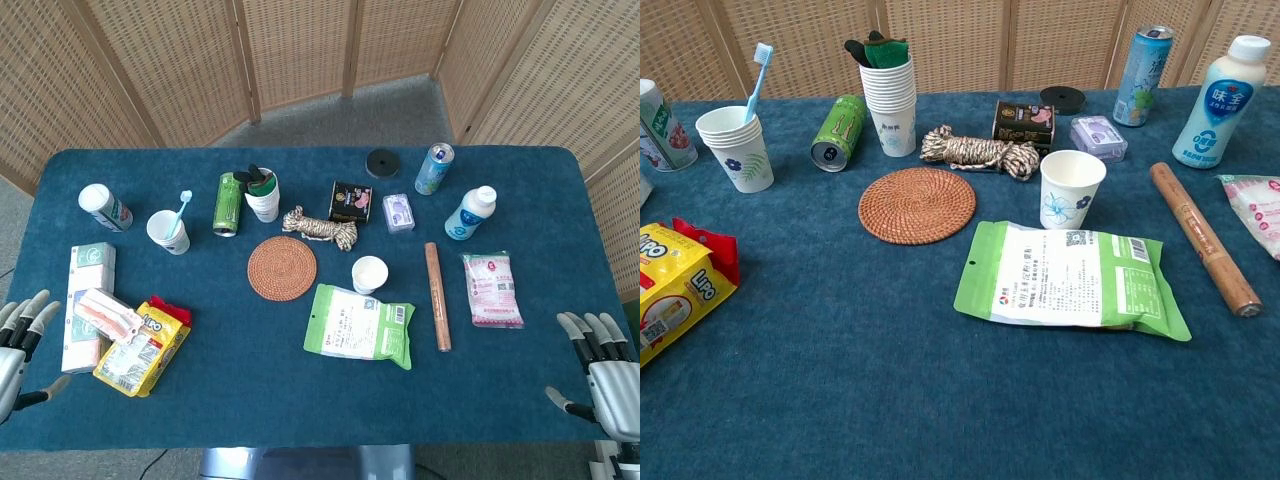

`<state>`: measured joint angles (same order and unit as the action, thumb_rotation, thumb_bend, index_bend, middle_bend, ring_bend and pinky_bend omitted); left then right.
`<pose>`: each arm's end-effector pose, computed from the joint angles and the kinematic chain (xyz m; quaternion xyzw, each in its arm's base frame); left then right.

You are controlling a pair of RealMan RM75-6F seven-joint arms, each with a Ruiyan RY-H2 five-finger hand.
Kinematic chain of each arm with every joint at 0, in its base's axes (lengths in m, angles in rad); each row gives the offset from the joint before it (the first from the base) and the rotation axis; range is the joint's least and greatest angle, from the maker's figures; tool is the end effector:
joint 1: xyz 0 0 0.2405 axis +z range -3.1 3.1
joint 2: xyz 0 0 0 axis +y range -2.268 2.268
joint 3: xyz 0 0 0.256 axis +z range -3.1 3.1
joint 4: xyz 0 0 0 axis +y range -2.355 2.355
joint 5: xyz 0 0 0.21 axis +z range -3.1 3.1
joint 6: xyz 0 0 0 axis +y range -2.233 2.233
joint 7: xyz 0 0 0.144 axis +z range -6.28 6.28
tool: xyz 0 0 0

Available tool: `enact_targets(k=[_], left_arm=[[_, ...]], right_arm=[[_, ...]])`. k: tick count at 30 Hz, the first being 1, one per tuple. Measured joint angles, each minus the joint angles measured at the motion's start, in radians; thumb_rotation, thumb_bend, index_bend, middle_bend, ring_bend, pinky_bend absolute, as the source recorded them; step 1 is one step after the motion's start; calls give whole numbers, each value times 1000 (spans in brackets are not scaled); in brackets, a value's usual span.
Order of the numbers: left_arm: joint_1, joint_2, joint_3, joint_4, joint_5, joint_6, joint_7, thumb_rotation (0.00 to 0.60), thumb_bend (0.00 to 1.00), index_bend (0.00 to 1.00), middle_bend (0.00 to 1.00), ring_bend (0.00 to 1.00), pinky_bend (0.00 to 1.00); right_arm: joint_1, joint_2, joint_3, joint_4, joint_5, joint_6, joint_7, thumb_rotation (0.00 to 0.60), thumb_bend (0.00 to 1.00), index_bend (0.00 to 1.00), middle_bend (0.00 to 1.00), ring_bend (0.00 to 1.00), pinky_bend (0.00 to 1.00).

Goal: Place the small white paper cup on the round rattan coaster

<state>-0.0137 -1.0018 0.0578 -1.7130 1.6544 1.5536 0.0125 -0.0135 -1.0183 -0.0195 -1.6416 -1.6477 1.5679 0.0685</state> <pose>-0.2951 0.1352 0.1733 -0.6351 -0.3821 -0.3754 0.5565 -0.3089 -0.1353 0.1809 0.6159 -0.3847 0.3890 0.5668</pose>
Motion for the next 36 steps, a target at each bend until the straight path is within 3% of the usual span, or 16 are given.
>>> enact_targets(k=[17, 26, 36], left_arm=[[3, 16, 6, -24, 13, 2, -8, 600, 214, 0, 0, 0, 0], [8, 23, 5, -33, 14, 12, -13, 600, 214, 0, 0, 0, 0], [5, 20, 2, -28, -9, -9, -11, 600, 215, 0, 0, 0, 0]], right_arm=[[29, -54, 9, 15, -19, -21, 18, 600, 0, 0, 0, 0, 0], [161, -107, 46, -20, -20, -185, -31, 600, 0, 0, 0, 0, 30], [341, -236, 140, -44, 65, -372, -144, 600, 0, 0, 0, 0, 139]])
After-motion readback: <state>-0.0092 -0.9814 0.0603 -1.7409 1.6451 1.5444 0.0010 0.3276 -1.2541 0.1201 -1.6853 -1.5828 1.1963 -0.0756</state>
